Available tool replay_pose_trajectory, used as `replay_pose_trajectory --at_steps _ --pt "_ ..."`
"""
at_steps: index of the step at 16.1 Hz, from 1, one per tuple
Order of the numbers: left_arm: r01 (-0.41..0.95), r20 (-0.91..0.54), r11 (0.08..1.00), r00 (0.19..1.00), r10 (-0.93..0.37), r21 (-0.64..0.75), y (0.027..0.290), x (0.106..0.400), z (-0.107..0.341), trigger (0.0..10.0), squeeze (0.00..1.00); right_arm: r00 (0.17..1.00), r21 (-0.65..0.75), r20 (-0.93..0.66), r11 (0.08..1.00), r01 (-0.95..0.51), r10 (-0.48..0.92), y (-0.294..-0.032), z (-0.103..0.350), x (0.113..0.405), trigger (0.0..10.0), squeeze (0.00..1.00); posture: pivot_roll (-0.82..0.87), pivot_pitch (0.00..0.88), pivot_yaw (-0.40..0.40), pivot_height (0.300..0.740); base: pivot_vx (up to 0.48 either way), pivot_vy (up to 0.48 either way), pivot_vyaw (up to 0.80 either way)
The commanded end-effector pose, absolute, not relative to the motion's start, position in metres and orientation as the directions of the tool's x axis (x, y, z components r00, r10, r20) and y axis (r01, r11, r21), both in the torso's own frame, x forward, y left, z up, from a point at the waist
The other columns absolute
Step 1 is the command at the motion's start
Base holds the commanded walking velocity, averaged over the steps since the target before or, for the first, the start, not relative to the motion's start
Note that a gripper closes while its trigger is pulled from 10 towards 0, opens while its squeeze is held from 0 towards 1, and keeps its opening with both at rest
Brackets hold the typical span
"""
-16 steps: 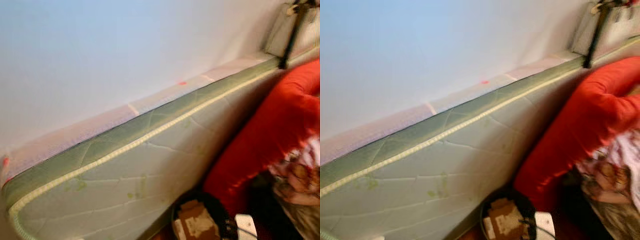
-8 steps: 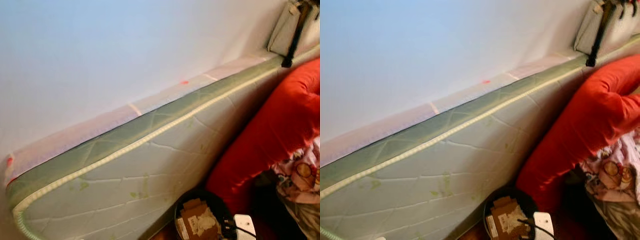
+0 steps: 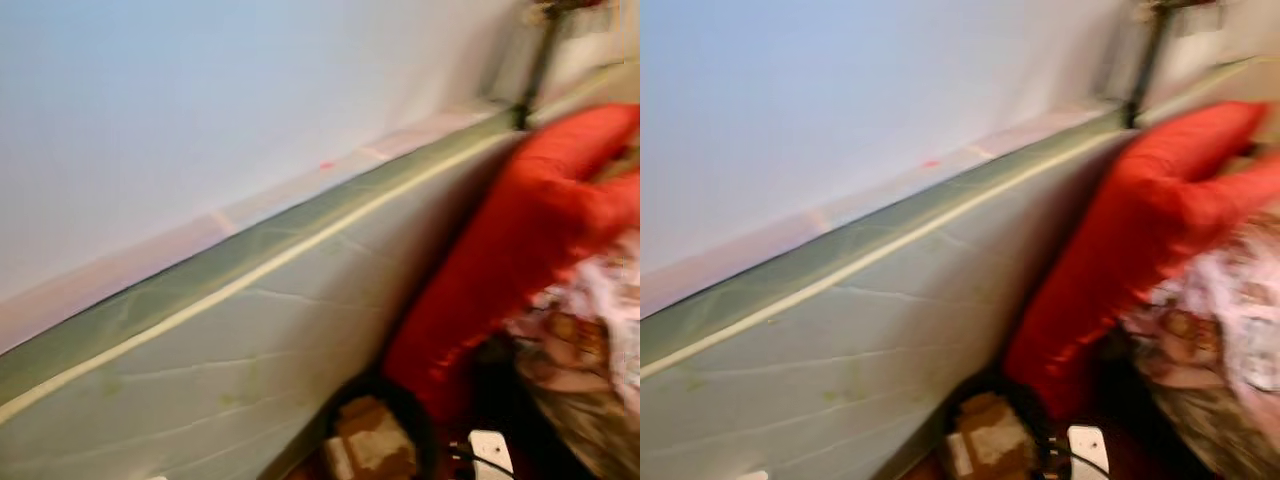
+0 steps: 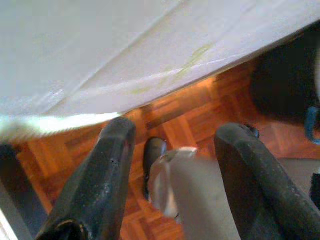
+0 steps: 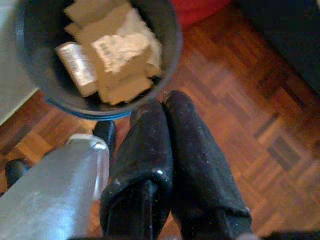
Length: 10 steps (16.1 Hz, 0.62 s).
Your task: Clean up the room
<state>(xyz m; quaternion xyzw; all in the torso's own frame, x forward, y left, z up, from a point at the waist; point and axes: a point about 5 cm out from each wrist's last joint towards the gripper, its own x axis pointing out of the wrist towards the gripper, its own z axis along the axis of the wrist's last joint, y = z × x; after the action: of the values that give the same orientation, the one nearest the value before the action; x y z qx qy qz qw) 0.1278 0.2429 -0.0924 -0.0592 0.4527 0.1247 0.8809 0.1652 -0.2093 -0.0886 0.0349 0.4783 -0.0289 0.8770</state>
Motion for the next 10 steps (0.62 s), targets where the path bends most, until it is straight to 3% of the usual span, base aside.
replay_pose_trajectory --at_steps 1,3,7,10 --pt "-0.098 -0.704 0.993 0.701 0.118 0.069 0.220 0.196 -0.068 10.0 0.00 0.611 0.166 -0.791 0.949 0.270 -0.035 -0.214 -0.086 0.165 10.0 0.00 0.01 0.167 -0.018 0.740 0.000 -0.262 -0.77" --pt "-0.100 -0.703 0.993 0.701 0.119 0.068 0.220 0.197 -0.068 10.0 0.00 0.611 0.159 -0.791 0.951 0.264 -0.037 -0.217 -0.086 0.164 10.0 0.00 0.01 0.166 -0.019 0.740 0.000 -0.257 0.00" --pt "-0.104 -0.699 0.992 0.704 0.121 0.067 0.220 0.198 -0.067 10.0 0.00 0.622 0.180 -0.783 0.954 0.238 -0.007 -0.184 -0.090 0.167 10.0 0.00 0.01 0.163 -0.021 0.740 0.000 -0.260 0.00" --pt "-0.109 -0.699 0.992 0.704 0.125 0.069 0.220 0.197 -0.067 10.0 0.00 0.618 0.179 -0.786 0.954 0.241 -0.009 -0.185 -0.090 0.166 10.0 0.00 0.01 0.164 -0.022 0.740 0.000 -0.260 0.00"
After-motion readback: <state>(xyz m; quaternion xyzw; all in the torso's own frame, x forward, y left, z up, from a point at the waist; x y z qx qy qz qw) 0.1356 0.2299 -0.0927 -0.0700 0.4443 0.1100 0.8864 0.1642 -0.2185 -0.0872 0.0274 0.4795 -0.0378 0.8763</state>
